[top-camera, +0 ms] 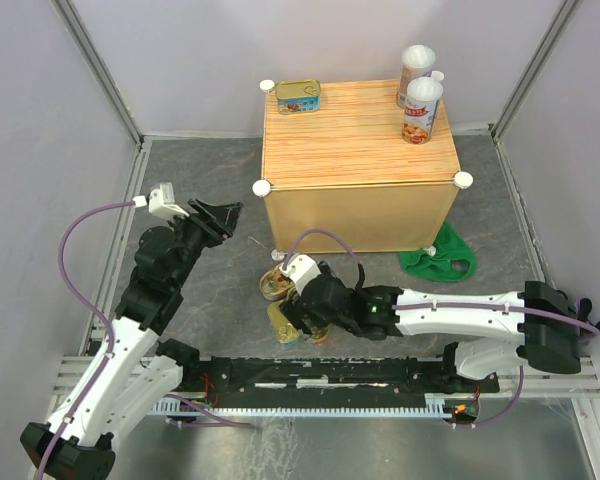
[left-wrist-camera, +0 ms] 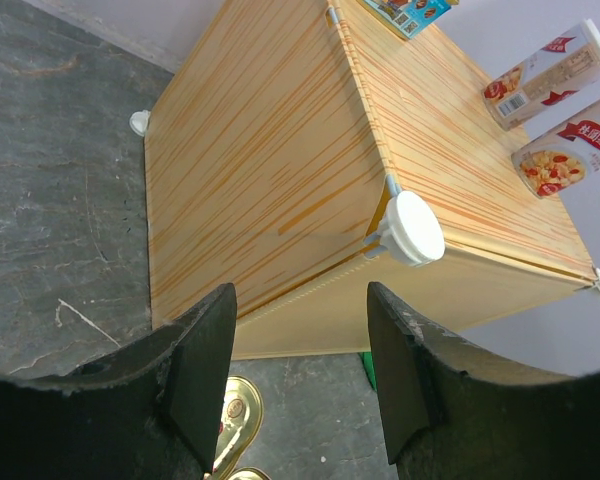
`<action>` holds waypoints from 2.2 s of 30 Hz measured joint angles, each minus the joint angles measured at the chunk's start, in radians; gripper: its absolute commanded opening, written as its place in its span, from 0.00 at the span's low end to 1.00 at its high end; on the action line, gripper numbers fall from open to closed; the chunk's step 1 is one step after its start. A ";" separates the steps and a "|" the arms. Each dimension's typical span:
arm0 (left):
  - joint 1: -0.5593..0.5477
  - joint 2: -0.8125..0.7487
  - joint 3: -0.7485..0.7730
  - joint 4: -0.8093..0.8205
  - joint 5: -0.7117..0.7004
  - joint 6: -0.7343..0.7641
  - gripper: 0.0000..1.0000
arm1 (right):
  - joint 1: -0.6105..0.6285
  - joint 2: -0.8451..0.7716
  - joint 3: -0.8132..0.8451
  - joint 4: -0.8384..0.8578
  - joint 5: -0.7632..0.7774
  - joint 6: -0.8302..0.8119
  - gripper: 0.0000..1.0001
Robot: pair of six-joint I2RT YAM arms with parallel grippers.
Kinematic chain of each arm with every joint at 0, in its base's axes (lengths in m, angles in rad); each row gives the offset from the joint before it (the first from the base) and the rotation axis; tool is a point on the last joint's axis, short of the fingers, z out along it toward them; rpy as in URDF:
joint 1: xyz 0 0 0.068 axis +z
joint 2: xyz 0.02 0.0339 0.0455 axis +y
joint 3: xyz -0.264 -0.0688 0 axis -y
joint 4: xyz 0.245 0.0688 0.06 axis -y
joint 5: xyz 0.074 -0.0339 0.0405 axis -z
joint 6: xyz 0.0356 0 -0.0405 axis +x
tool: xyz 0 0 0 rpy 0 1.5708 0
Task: Place and organize the canned foods onto the counter
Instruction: Place the canned food at the center of the board, then pick up the canned food from the center of the board.
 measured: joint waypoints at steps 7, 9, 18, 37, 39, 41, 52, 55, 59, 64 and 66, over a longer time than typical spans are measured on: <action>0.000 0.003 0.000 -0.025 0.000 0.000 0.62 | 0.026 -0.018 -0.068 0.107 0.047 -0.024 1.00; 0.000 0.003 0.000 -0.027 0.000 0.000 0.62 | 0.032 -0.021 -0.081 0.134 0.063 -0.035 0.99; 0.000 0.007 0.000 -0.051 0.004 0.000 0.62 | 0.060 -0.047 -0.129 0.247 0.105 -0.080 0.97; 0.000 0.002 0.000 -0.082 0.005 0.000 0.62 | 0.081 -0.124 -0.245 0.396 0.142 -0.083 0.90; 0.000 0.002 0.000 -0.082 0.005 0.001 0.62 | 0.081 -0.124 -0.254 0.415 0.143 -0.083 0.89; 0.000 0.005 0.000 -0.082 0.005 0.002 0.62 | 0.082 -0.124 -0.266 0.436 0.144 -0.083 0.89; 0.000 0.023 0.027 -0.105 0.005 0.024 0.62 | 0.083 -0.105 -0.286 0.513 0.164 -0.084 0.87; 0.000 0.023 0.030 -0.109 0.005 0.030 0.62 | 0.083 -0.094 -0.286 0.533 0.170 -0.084 0.84; 0.000 0.023 0.030 -0.117 0.005 0.032 0.62 | 0.083 -0.082 -0.289 0.560 0.182 -0.090 0.67; 0.000 0.024 0.030 -0.121 0.006 0.035 0.62 | 0.083 -0.072 -0.290 0.577 0.188 -0.091 0.46; 0.000 0.024 0.030 -0.124 0.006 0.037 0.62 | 0.083 -0.072 -0.290 0.578 0.190 -0.091 0.40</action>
